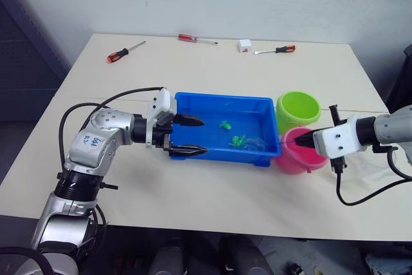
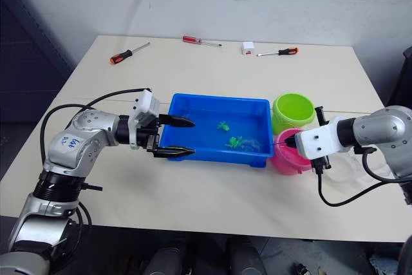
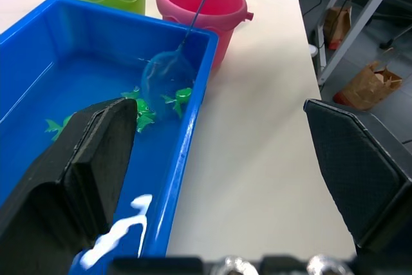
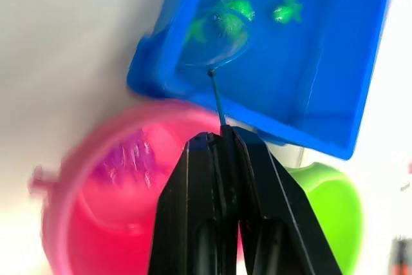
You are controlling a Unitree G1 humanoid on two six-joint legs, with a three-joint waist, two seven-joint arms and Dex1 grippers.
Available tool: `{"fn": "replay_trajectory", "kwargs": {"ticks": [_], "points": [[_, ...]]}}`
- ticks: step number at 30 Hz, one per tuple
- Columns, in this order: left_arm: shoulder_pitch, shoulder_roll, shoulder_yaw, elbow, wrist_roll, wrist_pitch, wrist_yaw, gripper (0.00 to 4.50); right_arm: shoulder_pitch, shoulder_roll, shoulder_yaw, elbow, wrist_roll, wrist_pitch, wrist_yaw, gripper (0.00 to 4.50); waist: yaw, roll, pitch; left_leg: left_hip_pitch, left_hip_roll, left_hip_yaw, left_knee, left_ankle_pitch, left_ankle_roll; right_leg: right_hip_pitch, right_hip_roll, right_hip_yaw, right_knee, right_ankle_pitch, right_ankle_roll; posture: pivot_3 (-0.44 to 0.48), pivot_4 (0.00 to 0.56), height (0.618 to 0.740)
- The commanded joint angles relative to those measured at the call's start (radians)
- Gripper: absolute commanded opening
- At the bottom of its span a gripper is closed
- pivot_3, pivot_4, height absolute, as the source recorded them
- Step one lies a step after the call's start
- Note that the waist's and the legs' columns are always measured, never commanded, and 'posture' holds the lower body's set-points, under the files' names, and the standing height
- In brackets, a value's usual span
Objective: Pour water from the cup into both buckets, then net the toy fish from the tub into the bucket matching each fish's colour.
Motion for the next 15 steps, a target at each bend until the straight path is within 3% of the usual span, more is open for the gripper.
{"fn": "replay_trajectory", "kwargs": {"ticks": [1, 15], "points": [[-0.002, 0.014, 0.033, -0.012, -0.014, -0.01, -0.001, 4.48, 0.023, 0.017, -0.075, -0.043, 0.109, 0.189, 0.003, 0.0, 0.001, 0.0, 0.0, 0.0, 0.0, 0.0, 0.0, 0.0, 0.0, 0.0, 0.0, 0.0, 0.0, 0.0, 0.0, 0.0, 0.15, 0.74], [-0.021, 0.024, 0.041, 0.017, -0.015, -0.01, -0.013, 4.48, 0.094, 0.065, -0.223, -0.143, 0.297, 0.607, -0.03, 0.0, 0.002, 0.0, 0.0, 0.0, 0.0, -0.001, -0.001, 0.0, 0.0, 0.0, 0.0, -0.001, -0.002, 0.0, 0.0, 0.0, 0.15, 0.74]]}}
